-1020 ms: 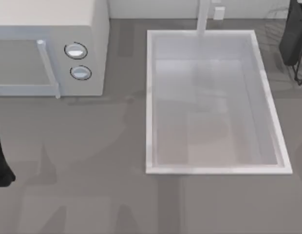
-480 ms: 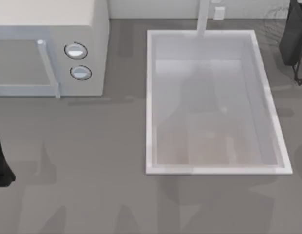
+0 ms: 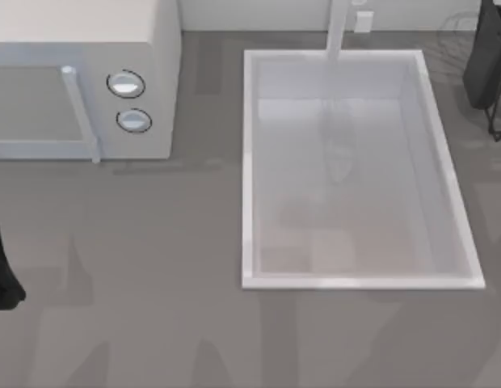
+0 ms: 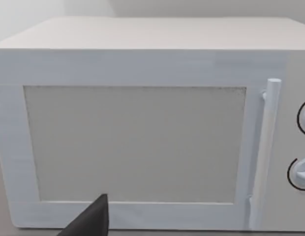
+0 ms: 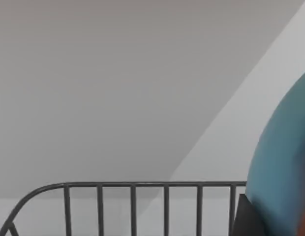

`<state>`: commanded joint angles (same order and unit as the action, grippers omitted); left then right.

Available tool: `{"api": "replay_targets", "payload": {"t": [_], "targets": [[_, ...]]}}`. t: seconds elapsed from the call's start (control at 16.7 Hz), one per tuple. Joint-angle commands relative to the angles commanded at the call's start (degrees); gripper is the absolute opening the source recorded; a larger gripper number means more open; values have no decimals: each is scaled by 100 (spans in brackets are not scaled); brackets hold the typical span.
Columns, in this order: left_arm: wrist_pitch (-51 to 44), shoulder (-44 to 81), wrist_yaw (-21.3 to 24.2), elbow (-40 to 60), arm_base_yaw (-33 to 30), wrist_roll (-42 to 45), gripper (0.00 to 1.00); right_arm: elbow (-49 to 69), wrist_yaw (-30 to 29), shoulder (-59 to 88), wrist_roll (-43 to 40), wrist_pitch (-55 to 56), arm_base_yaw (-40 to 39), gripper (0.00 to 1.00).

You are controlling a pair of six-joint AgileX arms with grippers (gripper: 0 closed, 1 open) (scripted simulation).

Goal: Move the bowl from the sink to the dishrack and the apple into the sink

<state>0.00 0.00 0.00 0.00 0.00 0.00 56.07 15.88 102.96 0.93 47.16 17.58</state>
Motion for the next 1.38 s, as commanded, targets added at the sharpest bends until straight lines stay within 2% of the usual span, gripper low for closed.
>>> {"api": "replay_targets", "payload": {"t": [0.18,0.96,1.38], "targets": [[0,0,0,0,0,0,100,0,0,0,0,0,0,0],[0,0,0,0,0,0,100,0,0,0,0,0,0,98],[0,0,0,0,0,0,100,0,0,0,0,0,0,100]]}}
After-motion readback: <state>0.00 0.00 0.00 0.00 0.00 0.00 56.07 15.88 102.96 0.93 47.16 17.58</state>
